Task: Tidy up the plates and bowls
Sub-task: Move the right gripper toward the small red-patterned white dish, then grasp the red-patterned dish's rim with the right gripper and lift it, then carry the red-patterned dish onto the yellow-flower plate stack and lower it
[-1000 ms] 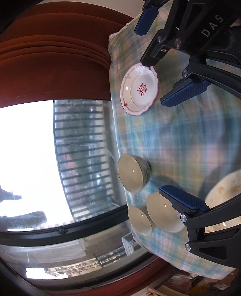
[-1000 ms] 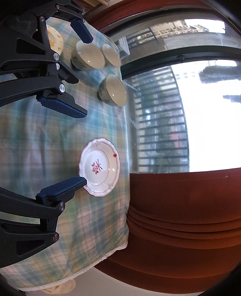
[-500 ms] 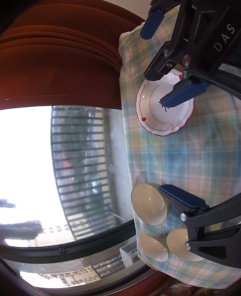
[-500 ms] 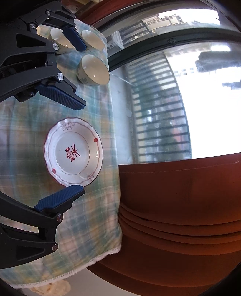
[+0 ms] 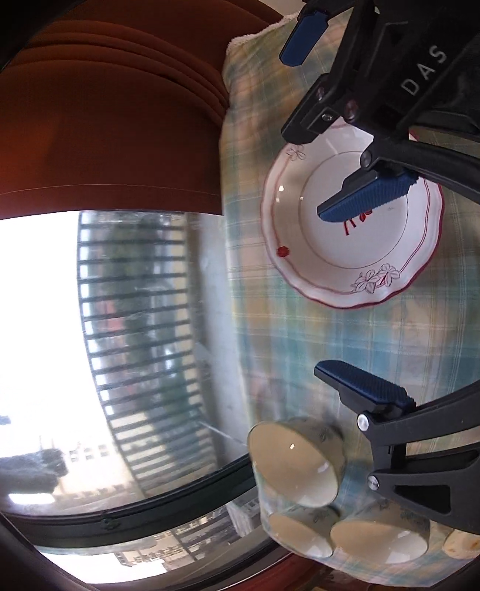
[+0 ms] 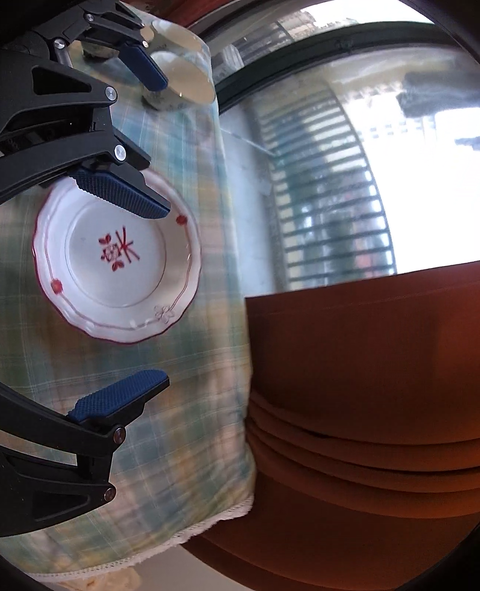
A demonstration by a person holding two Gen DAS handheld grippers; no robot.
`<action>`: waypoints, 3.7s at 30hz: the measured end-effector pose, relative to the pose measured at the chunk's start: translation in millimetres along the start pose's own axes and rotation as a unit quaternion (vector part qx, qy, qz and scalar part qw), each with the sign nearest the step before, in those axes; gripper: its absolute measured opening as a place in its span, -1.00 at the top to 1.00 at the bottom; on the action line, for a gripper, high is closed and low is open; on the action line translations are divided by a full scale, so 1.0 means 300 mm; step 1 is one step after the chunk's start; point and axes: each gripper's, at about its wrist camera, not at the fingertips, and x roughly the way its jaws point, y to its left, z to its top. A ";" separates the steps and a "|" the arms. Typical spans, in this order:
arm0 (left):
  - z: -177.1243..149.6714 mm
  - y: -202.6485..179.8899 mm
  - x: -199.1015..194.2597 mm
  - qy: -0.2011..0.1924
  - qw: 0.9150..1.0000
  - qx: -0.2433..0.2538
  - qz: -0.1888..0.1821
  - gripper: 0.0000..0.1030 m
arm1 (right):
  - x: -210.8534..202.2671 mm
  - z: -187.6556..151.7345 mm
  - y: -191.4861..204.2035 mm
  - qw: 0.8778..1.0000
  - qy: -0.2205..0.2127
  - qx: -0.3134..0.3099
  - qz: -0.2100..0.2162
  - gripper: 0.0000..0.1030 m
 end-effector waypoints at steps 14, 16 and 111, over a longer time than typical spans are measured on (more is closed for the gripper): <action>-0.056 -0.004 0.185 0.076 0.997 -0.024 0.001 0.07 | 0.203 -0.081 -0.063 0.997 0.077 0.019 -0.003 -0.20; -0.058 0.007 0.200 0.090 0.995 -0.037 -0.009 0.15 | 0.238 -0.094 -0.058 0.995 0.094 0.020 -0.001 0.06; -0.417 0.407 -0.287 0.098 0.990 0.041 -0.096 0.14 | -0.251 -0.449 0.386 0.986 0.117 -0.115 0.002 -0.16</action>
